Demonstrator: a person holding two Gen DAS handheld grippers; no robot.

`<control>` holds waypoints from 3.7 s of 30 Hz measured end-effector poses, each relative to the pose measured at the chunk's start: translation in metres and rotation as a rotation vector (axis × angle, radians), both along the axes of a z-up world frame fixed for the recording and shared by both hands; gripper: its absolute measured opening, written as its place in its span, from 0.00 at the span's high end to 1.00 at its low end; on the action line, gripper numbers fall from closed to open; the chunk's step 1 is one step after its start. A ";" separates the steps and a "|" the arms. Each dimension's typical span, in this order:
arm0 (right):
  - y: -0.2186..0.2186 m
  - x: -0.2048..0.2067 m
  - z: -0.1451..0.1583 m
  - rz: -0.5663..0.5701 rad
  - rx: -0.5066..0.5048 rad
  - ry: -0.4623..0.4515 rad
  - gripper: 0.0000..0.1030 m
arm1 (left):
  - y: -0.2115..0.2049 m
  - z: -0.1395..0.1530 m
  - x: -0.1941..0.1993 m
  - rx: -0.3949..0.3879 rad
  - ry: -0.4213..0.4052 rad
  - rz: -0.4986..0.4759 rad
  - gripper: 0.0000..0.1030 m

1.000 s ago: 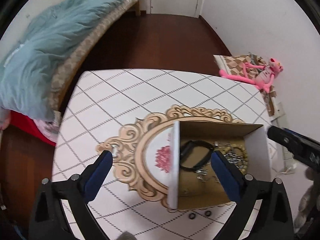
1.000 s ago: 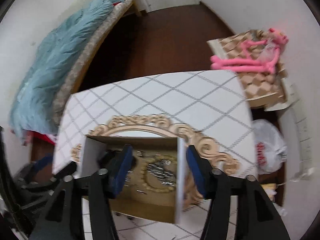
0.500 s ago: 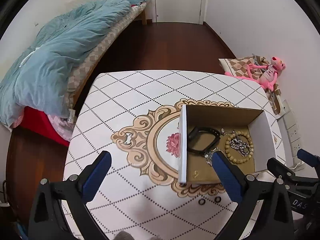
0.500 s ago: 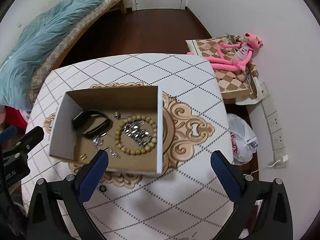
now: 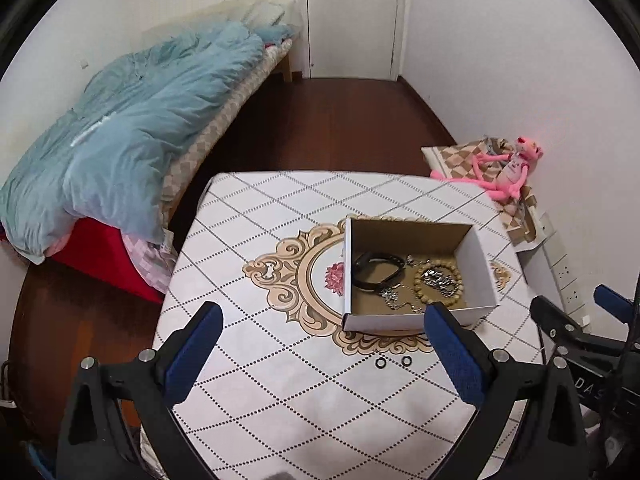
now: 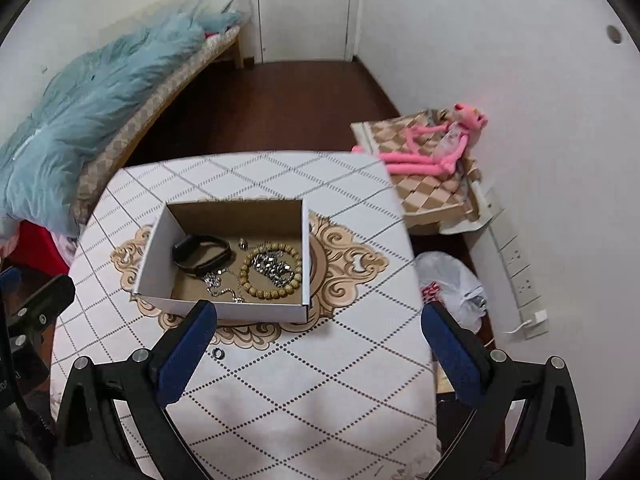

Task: Organize jewelry
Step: 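Lift both open tools up and away from the box, then grasp a small black ring with the right tool while the left tool grasps the other black ring, then carry both black rings over the box and open both tools to drop them in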

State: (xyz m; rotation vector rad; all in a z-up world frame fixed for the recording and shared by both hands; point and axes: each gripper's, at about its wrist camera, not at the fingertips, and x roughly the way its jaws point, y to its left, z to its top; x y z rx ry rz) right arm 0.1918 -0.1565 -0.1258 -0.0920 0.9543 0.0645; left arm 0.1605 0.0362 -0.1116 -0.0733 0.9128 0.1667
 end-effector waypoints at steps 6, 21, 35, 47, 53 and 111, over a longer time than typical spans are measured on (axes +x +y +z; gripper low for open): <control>-0.009 -0.025 0.038 -0.018 0.009 -0.084 0.00 | -0.002 0.025 -0.020 -0.006 -0.044 0.001 0.00; -0.011 -0.039 0.041 0.003 0.098 -0.073 0.00 | 0.004 0.012 -0.027 0.025 -0.009 0.039 0.00; 0.064 0.003 -0.142 0.194 0.084 0.231 0.43 | 0.039 -0.145 0.005 0.023 0.357 0.074 0.00; 0.088 0.009 -0.154 0.264 -0.013 0.187 0.88 | 0.042 -0.156 0.011 0.018 0.374 0.072 0.00; 0.057 0.006 -0.142 0.192 0.058 0.182 0.88 | 0.018 -0.146 0.013 0.008 0.326 0.022 0.00; 0.011 0.156 -0.065 0.120 0.205 0.265 0.51 | -0.002 -0.073 0.145 -0.133 0.246 -0.105 0.32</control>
